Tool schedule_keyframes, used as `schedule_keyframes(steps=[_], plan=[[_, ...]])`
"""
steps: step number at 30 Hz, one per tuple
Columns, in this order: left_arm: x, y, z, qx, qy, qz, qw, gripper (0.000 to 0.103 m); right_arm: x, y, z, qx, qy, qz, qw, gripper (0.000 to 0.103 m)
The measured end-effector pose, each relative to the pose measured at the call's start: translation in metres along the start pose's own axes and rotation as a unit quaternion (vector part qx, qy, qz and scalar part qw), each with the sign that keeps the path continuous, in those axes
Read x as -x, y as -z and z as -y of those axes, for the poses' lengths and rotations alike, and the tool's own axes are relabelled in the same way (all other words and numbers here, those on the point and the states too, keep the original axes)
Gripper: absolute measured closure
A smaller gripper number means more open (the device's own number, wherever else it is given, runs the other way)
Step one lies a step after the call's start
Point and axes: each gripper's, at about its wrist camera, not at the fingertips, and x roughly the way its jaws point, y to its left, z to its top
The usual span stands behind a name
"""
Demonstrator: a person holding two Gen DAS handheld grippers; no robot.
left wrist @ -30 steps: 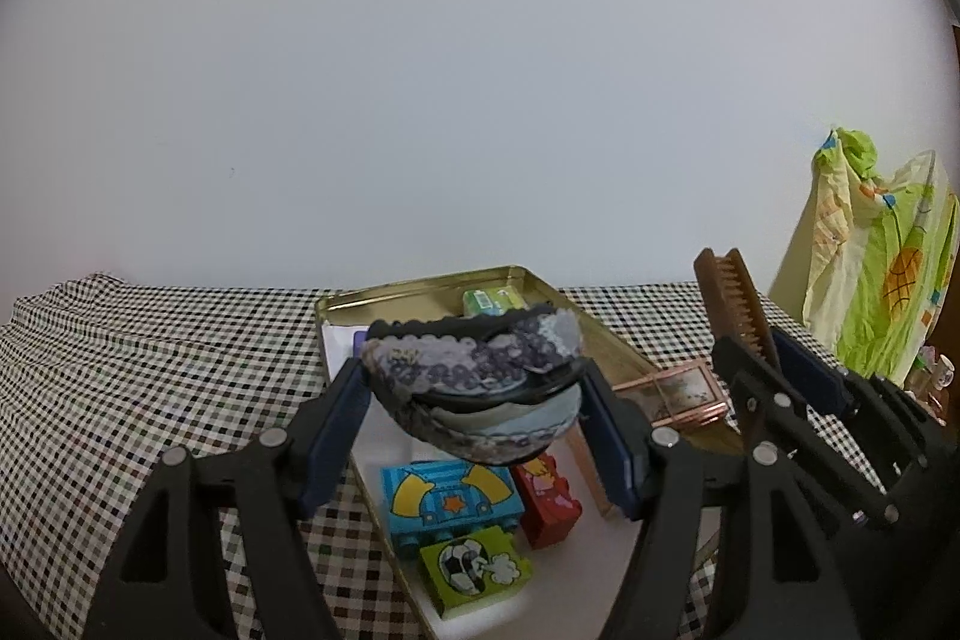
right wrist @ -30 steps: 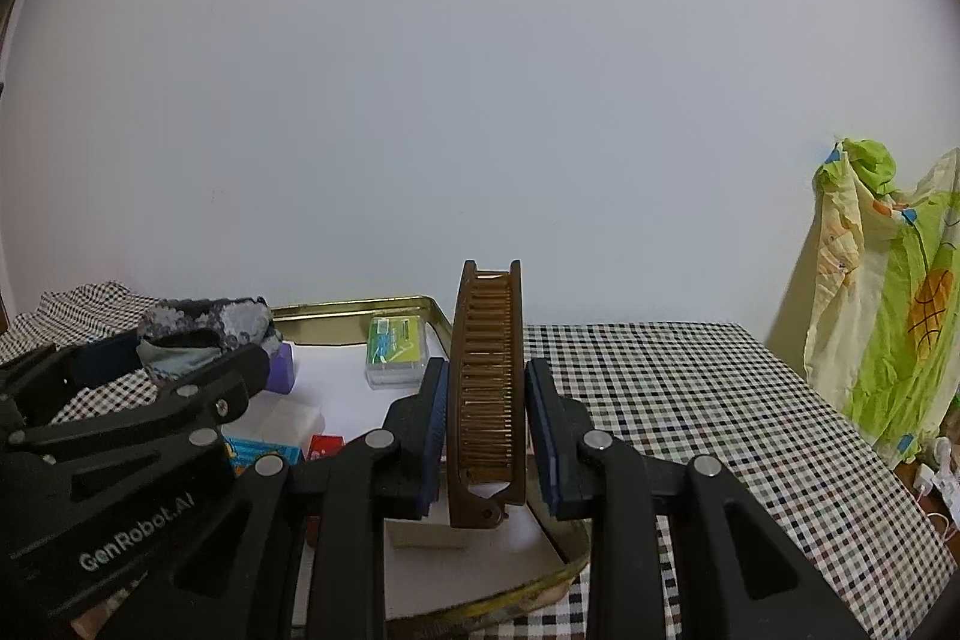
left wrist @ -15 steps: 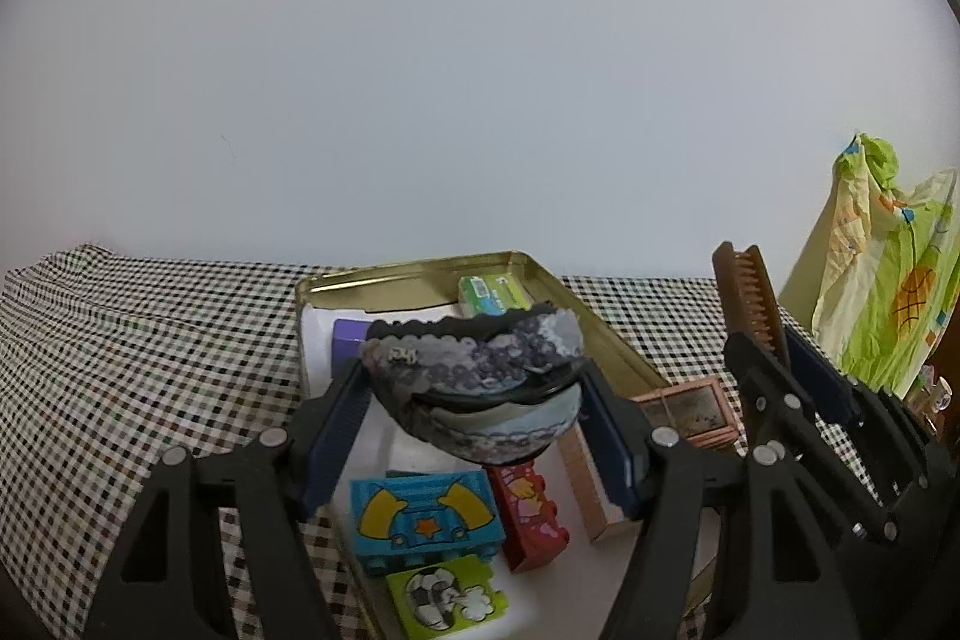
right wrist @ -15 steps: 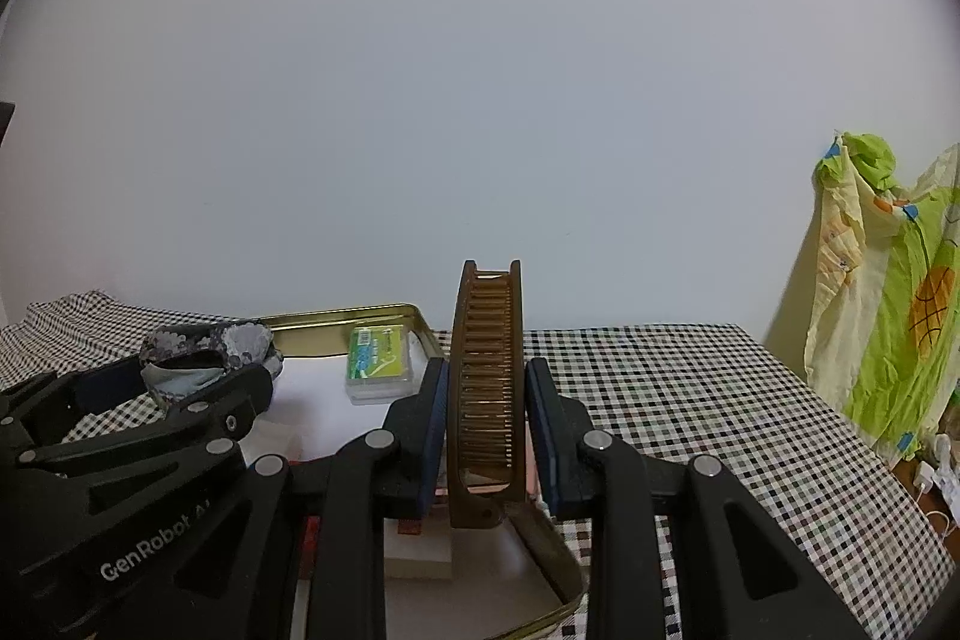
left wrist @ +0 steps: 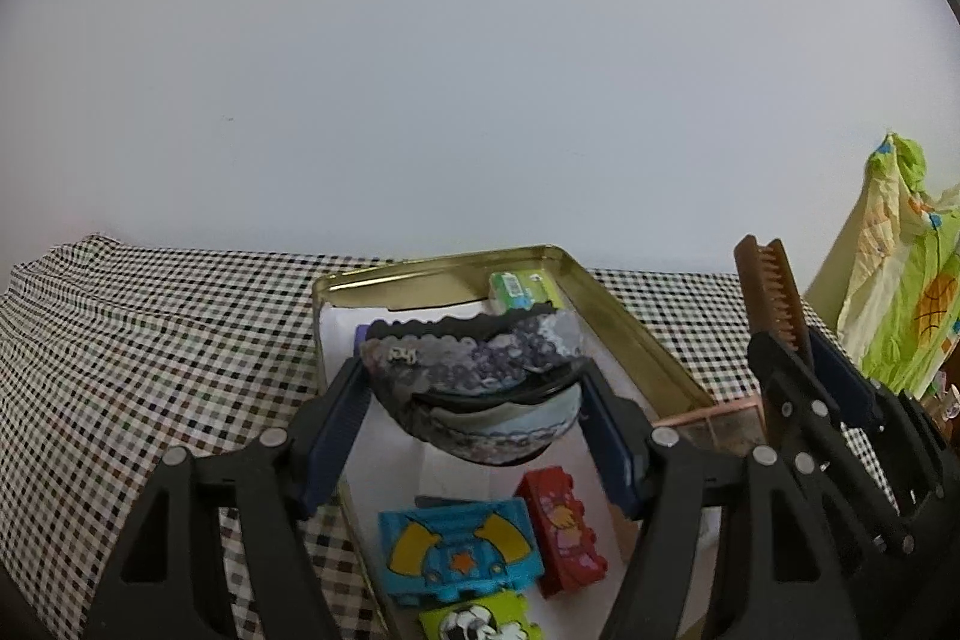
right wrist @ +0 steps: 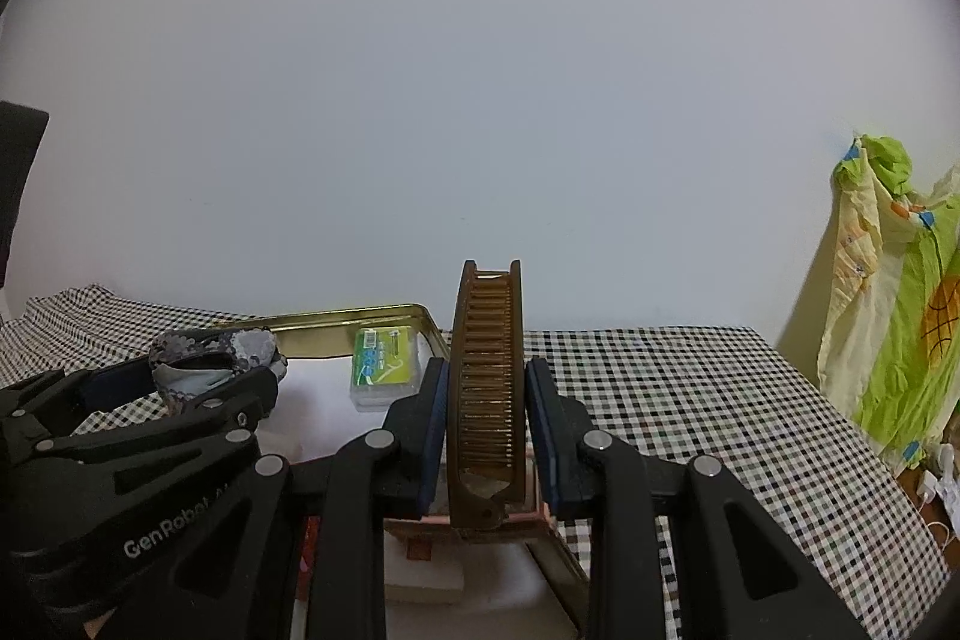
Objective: Organize rigid objects
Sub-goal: 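Lower the comb and pouch into the tray and open both tools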
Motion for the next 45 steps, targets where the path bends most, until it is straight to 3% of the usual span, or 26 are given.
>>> schedule_keyframes(steps=[22, 28, 35, 45], plan=[[-0.038, -0.023, -0.013, 0.027, -0.014, -0.063, 0.9976, 0.034, -0.042, -0.026, -0.010, 0.002, -0.037, -0.076, 0.996, 0.075], [-0.053, -0.027, -0.019, 0.037, -0.008, -0.099, 0.9943, 0.034, -0.064, -0.033, -0.003, -0.014, -0.061, -0.118, 0.991, 0.075], [-0.069, -0.026, -0.026, 0.053, -0.010, -0.135, 0.9894, 0.034, -0.081, -0.041, -0.012, 0.008, -0.085, -0.160, 0.983, 0.075], [-0.078, -0.019, -0.009, 0.008, -0.016, -0.164, 0.9864, 0.034, -0.098, -0.040, -0.020, 0.000, -0.117, -0.213, 0.970, 0.075]])
